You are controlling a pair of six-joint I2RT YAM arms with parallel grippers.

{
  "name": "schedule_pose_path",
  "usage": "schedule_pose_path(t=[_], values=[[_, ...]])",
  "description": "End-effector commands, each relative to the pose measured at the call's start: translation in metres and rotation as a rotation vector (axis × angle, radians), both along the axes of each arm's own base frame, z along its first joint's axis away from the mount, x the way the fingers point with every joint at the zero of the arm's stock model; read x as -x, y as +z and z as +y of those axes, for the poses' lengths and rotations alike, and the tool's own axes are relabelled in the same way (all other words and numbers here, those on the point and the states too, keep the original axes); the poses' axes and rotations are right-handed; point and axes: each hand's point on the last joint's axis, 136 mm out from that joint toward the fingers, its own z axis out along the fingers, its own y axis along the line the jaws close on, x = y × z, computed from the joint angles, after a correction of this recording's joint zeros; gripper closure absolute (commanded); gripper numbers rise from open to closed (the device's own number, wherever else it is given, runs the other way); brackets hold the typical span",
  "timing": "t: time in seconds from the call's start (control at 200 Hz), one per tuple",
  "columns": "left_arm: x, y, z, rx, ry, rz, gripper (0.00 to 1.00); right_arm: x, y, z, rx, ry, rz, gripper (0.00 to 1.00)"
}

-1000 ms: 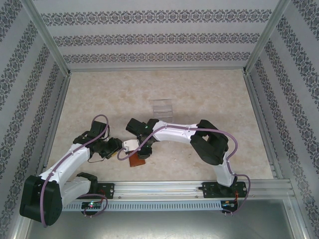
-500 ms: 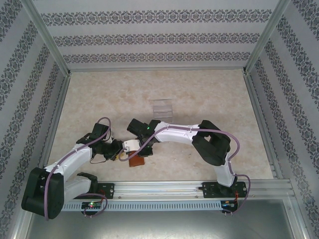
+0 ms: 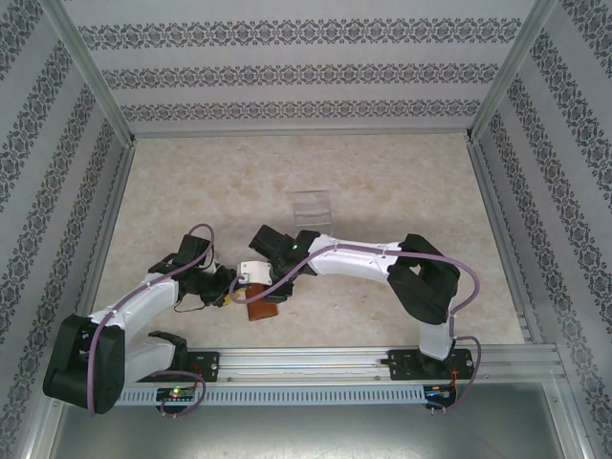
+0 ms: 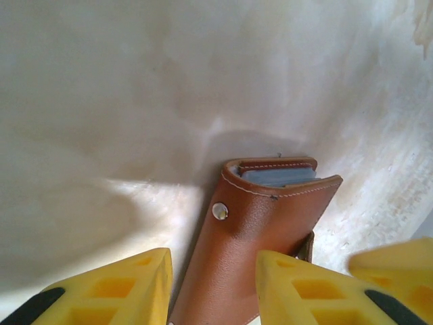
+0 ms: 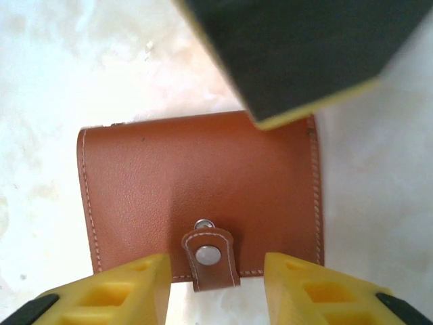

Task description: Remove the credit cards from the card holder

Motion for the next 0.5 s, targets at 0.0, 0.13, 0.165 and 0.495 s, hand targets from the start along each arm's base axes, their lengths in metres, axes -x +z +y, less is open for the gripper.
schedule_pose_path(t=[0.0, 0.13, 0.165, 0.495], values=[[-0.002, 0.006, 0.010, -0.065, 0.003, -0.024, 0.63, -0.008, 0.017, 0.002, -0.021, -0.242, 0.052, 0.57], [-0.003, 0.007, 0.023, -0.157, 0.000, -0.029, 0.63, -0.017, 0.023, 0.003, -0.036, -0.574, 0.141, 0.56], [-0.003, 0.008, 0.026, -0.178, -0.003, -0.029, 0.63, -0.021, 0.025, 0.000, -0.031, -0.676, 0.152, 0.56], [-0.004, 0.009, 0.032, -0.224, -0.011, -0.028, 0.63, -0.019, 0.025, -0.022, 0.084, -1.155, 0.403, 0.50]])
